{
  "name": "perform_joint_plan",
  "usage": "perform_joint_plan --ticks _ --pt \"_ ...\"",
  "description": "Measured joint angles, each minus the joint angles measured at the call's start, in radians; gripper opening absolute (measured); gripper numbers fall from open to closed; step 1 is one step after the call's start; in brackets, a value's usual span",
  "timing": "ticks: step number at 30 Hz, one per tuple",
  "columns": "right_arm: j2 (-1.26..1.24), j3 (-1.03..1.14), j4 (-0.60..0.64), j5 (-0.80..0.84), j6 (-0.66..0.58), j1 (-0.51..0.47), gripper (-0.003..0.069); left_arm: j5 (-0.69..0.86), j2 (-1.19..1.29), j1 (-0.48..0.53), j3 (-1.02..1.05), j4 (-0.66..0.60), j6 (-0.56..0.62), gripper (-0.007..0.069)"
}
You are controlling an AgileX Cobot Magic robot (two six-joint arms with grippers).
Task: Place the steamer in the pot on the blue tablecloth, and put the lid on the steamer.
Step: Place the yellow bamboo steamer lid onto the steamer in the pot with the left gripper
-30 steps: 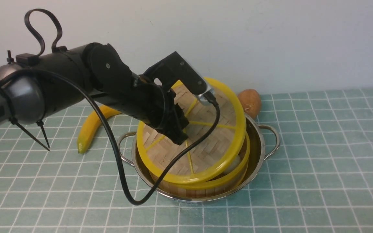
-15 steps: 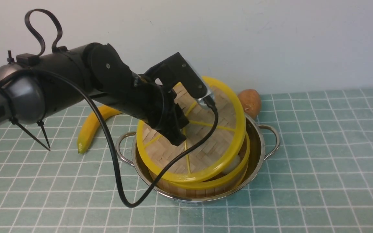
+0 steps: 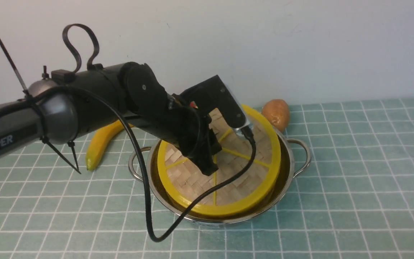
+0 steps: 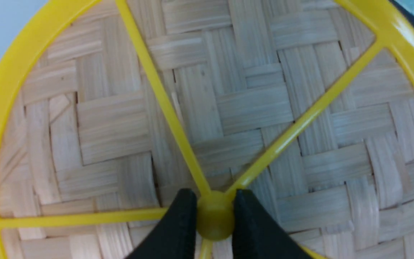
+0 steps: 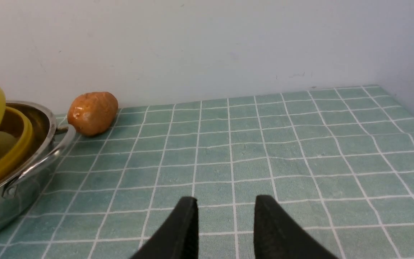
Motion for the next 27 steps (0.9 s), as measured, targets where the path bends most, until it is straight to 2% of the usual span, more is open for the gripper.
perform_joint_plan --ticks 13,18,27 --pt "0.000 0.000 0.000 0.000 0.000 0.000 0.0240 0.171 0.000 -0.026 -0.140 0.165 -0.162 0.0120" --pt "0.000 0.000 0.000 0.000 0.000 0.000 0.0240 0.222 0.005 -0.026 -0.141 0.171 -0.181 0.0120" --pt "0.000 0.000 0.000 0.000 0.000 0.000 0.0240 0.196 0.019 -0.026 -0.144 0.194 -0.172 0.0120"
